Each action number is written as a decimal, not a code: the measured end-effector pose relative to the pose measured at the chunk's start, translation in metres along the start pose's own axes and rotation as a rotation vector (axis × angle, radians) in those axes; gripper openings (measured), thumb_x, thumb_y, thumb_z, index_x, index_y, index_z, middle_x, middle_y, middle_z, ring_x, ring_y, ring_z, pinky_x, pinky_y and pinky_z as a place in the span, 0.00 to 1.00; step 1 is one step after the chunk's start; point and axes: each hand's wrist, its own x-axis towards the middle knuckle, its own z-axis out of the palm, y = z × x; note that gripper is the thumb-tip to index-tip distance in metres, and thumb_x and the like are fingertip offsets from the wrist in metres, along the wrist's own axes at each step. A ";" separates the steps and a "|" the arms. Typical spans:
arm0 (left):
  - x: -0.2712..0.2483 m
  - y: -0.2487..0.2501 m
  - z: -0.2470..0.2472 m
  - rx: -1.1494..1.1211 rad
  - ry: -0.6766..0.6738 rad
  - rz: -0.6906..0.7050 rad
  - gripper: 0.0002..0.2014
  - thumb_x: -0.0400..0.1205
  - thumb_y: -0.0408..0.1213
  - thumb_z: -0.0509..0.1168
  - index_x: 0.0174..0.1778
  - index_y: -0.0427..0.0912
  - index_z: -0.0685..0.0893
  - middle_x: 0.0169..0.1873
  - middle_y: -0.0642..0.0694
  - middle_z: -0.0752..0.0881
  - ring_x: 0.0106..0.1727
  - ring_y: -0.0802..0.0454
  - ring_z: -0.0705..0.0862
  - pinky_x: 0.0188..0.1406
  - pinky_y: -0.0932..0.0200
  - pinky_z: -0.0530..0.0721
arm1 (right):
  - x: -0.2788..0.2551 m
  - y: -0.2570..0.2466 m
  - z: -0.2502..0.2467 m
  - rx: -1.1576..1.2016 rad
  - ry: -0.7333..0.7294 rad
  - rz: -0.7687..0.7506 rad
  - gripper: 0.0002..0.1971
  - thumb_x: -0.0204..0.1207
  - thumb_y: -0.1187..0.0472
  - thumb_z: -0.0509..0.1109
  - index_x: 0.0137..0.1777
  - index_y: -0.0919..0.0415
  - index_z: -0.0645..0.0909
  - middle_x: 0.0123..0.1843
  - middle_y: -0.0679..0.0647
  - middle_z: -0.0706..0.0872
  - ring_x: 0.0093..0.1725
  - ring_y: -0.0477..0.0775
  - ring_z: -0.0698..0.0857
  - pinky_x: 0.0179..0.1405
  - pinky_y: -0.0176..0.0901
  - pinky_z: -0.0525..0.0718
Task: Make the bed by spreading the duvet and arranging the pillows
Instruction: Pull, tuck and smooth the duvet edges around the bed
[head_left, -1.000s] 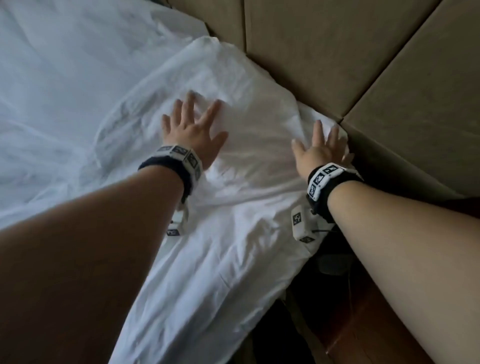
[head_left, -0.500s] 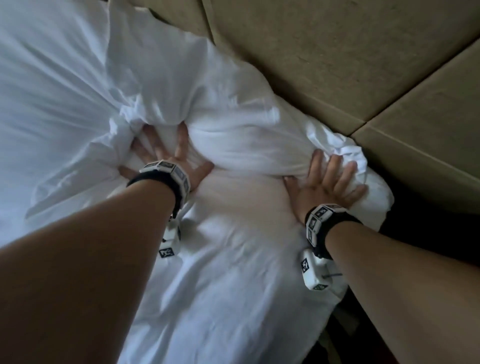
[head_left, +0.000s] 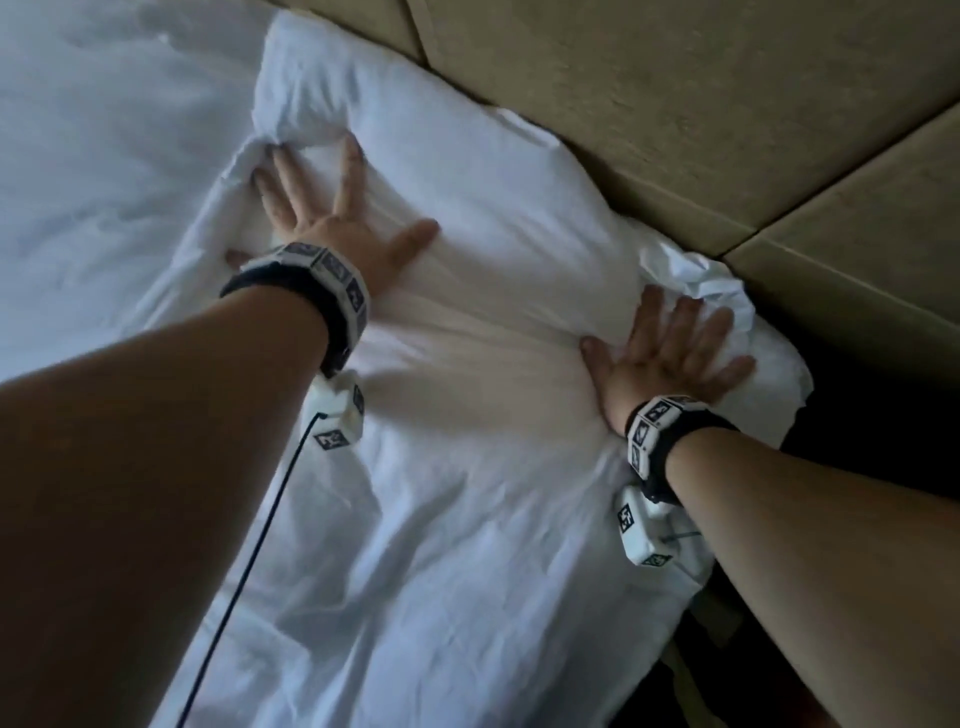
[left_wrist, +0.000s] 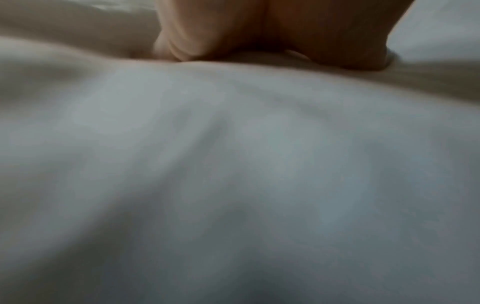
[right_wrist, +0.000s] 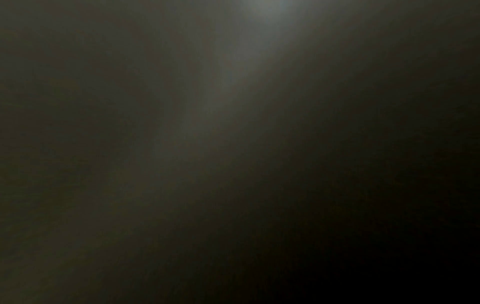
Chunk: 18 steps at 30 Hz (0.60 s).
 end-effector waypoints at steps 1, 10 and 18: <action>0.009 0.001 0.007 0.027 -0.014 -0.004 0.57 0.57 0.93 0.46 0.78 0.78 0.26 0.86 0.47 0.24 0.87 0.36 0.27 0.74 0.10 0.46 | 0.001 0.001 0.001 0.001 0.007 -0.001 0.47 0.72 0.18 0.34 0.85 0.41 0.25 0.89 0.54 0.29 0.85 0.68 0.25 0.76 0.84 0.34; -0.004 -0.014 0.023 -0.030 0.131 0.070 0.50 0.66 0.89 0.44 0.82 0.77 0.35 0.90 0.47 0.35 0.90 0.36 0.37 0.78 0.14 0.46 | 0.005 0.003 0.015 0.037 0.073 -0.055 0.48 0.72 0.18 0.36 0.86 0.41 0.27 0.90 0.55 0.30 0.86 0.69 0.27 0.75 0.84 0.32; -0.176 -0.094 0.071 -0.093 0.125 0.006 0.40 0.81 0.75 0.47 0.85 0.74 0.34 0.89 0.47 0.31 0.90 0.40 0.33 0.88 0.35 0.39 | -0.033 -0.001 -0.037 0.059 0.019 -0.015 0.44 0.76 0.25 0.47 0.89 0.41 0.39 0.91 0.53 0.35 0.88 0.68 0.34 0.81 0.80 0.38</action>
